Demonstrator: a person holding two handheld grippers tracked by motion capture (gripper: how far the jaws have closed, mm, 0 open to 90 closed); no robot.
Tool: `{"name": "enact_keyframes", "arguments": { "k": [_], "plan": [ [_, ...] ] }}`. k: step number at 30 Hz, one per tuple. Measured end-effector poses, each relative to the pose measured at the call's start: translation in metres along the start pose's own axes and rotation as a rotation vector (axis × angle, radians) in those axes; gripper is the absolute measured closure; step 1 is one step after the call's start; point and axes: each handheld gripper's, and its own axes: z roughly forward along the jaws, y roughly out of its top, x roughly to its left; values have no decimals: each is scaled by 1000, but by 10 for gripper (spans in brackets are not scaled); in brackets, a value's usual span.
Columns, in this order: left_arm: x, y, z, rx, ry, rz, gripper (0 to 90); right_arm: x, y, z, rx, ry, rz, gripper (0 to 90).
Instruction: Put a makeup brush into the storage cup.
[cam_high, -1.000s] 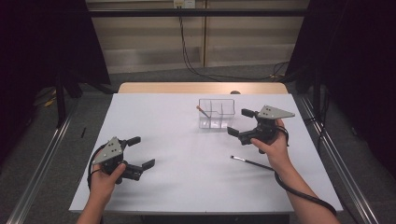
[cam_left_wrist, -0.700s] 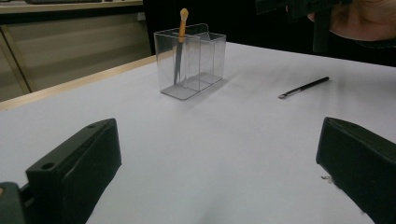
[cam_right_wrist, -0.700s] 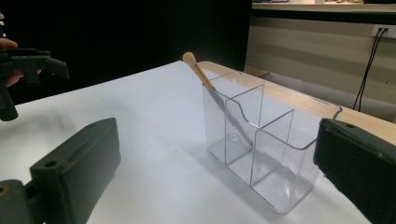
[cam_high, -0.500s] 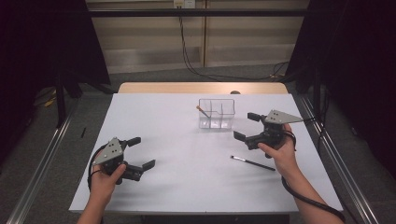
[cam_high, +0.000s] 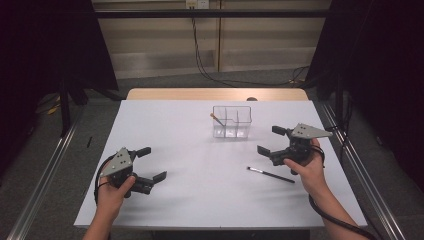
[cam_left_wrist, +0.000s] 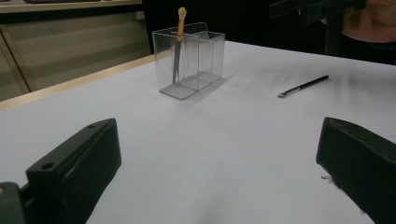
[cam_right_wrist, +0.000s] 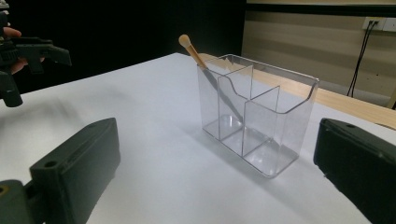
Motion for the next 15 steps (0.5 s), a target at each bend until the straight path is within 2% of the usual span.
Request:
{"name": "enact_keyframes", "arguments": {
  "k": [15],
  "plan": [
    [0,0,-1,3,1,5,0,2,-9,-16,4,-8,-6,10]
  ]
}}
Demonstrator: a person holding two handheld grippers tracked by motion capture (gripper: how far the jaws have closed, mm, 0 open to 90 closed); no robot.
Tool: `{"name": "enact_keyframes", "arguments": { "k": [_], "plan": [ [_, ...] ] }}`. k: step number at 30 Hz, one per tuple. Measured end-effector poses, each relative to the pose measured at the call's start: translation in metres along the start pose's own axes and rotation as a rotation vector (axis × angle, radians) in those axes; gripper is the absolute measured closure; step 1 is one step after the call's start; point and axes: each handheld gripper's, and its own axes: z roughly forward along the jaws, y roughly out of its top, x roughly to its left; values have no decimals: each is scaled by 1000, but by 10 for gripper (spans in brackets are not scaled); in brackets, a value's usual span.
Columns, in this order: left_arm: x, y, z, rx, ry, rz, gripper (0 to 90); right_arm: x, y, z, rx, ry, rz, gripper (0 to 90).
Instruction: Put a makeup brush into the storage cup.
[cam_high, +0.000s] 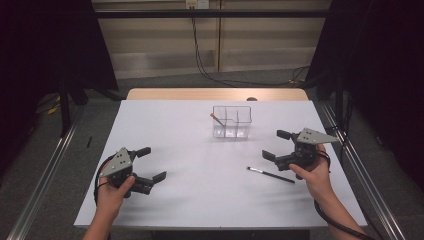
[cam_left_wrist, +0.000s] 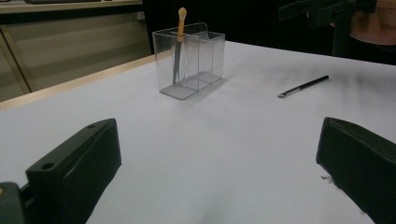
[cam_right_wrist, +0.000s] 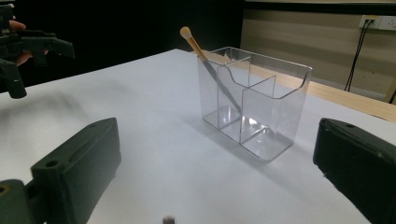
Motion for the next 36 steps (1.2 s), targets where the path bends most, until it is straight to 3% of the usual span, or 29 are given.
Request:
{"name": "enact_keyframes", "arguments": {
  "k": [20,36],
  "plan": [
    [-1,1,0,0,3,3,0,-4,-13,-18,29,-12,10,14],
    [-1,1,0,2,1,6,0,-5,-17,-20,69,2,6,19]
  ]
}}
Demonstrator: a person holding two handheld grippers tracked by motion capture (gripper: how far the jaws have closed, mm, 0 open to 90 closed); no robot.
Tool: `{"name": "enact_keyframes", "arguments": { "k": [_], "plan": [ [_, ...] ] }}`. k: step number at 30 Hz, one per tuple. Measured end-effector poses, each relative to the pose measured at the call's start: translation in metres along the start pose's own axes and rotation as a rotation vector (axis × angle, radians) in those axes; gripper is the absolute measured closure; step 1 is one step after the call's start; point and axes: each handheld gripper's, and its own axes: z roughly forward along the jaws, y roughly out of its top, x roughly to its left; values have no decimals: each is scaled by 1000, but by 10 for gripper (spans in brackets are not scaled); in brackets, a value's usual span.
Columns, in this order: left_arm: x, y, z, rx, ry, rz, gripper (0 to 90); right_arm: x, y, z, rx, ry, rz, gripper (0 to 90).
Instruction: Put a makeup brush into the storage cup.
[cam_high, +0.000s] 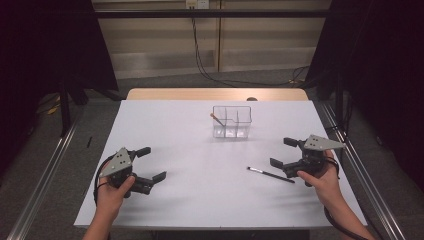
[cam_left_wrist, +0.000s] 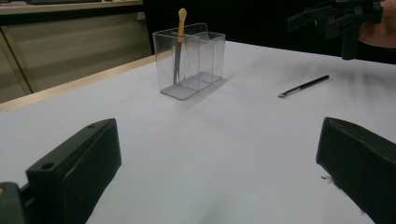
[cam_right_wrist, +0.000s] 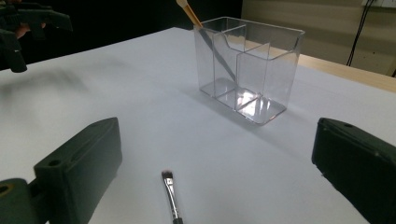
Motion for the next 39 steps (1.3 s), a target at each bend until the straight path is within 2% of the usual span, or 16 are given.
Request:
{"name": "enact_keyframes", "arguments": {
  "k": [15,26,39],
  "plan": [
    [0,-1,-1,1,3,-4,0,-2,-1,1,103,16,7,22],
    [-1,-1,0,6,0,-1,0,-4,-2,1,145,23,7,25],
    [-1,0,-3,5,7,2,0,-1,-9,-16,108,10,17,24]
  ]
}}
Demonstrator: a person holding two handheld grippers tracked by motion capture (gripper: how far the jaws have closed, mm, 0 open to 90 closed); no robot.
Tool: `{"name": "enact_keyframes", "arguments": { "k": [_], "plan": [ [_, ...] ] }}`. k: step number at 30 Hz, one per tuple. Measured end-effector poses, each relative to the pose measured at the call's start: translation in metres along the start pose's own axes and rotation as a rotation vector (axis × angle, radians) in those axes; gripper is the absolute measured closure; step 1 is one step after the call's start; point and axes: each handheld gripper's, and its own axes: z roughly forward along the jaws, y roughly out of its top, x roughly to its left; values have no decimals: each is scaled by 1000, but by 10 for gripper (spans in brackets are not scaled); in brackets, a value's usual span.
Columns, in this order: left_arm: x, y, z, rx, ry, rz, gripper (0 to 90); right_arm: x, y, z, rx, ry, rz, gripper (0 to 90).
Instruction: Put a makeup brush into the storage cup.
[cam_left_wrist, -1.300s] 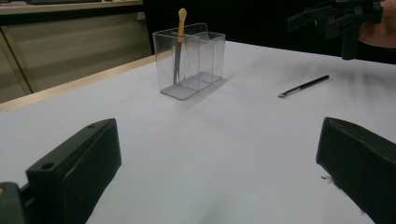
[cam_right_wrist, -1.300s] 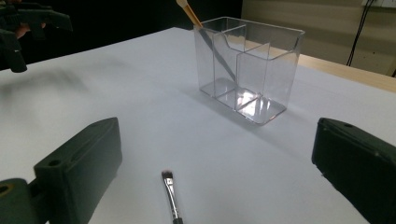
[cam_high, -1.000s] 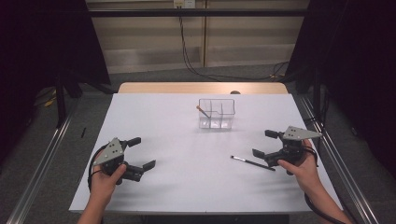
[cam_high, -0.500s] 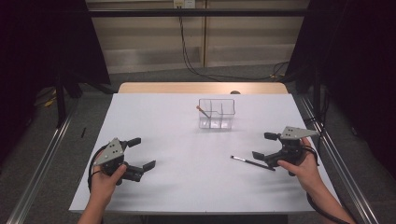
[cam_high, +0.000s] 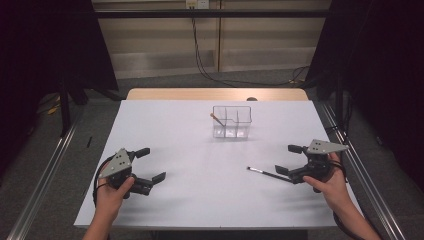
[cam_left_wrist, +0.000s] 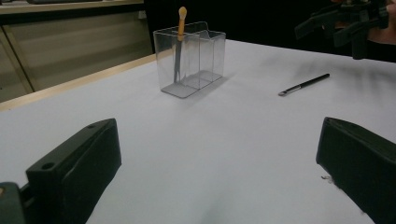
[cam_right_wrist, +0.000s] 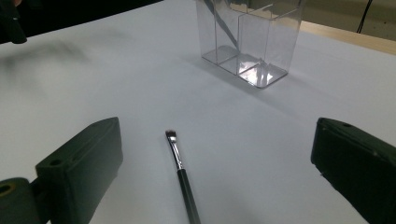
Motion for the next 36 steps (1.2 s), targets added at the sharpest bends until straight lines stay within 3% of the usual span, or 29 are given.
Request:
{"name": "enact_keyframes", "arguments": {
  "k": [18,36],
  "plan": [
    [0,0,0,-6,-1,-1,0,7,-10,-25,-121,-18,16,25],
    [0,0,-1,-9,-1,0,0,4,-10,-31,-152,-34,25,22]
  ]
}}
